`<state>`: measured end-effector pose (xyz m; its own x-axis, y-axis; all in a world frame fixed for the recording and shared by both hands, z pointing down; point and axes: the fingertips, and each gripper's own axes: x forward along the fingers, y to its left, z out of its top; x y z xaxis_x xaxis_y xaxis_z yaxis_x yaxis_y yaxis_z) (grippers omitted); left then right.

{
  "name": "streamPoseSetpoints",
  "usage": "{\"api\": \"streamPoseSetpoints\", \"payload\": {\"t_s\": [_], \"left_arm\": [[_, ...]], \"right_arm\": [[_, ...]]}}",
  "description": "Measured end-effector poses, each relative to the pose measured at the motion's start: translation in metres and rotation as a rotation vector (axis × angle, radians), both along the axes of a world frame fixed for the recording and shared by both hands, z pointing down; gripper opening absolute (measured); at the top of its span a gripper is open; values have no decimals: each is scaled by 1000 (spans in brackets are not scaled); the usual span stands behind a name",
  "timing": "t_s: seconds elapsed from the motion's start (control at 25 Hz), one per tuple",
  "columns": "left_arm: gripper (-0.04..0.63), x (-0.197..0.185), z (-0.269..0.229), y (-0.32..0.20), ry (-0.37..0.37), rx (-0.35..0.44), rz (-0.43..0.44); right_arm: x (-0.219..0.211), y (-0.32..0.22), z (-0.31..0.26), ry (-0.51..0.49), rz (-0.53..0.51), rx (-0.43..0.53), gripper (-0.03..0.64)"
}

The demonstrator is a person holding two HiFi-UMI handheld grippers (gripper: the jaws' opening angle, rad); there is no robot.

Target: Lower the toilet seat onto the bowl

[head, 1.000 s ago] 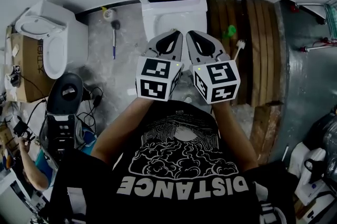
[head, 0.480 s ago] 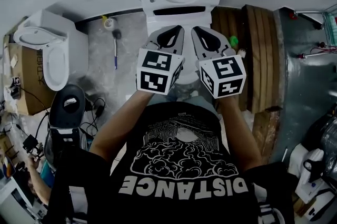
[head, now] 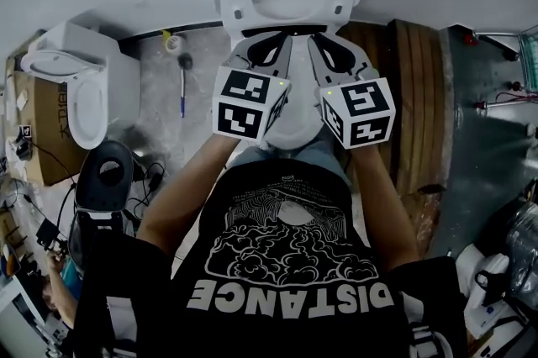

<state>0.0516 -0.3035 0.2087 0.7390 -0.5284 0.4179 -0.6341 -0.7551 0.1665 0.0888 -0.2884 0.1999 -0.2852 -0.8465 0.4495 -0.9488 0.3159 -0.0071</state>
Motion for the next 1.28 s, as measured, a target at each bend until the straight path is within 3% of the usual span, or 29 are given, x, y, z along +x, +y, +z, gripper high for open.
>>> {"api": "streamPoseSetpoints", "payload": {"t_s": [0.32,0.8,1.12,1.28], "left_arm": [[14,34,-5,-55,17,13,-51],[20,41,-12,-137,-68,106,-122],[110,37,-15,-185,-158,161,-112],[146,33,-22,-212,-196,204,-114]], "right_arm": [[37,-51,0,19,-68,-5,21],[79,-122,-2,93,-141,14,21],[97,-163,-5,142,-176,35,26],[102,-184,-7,162,-194,34,72]]}}
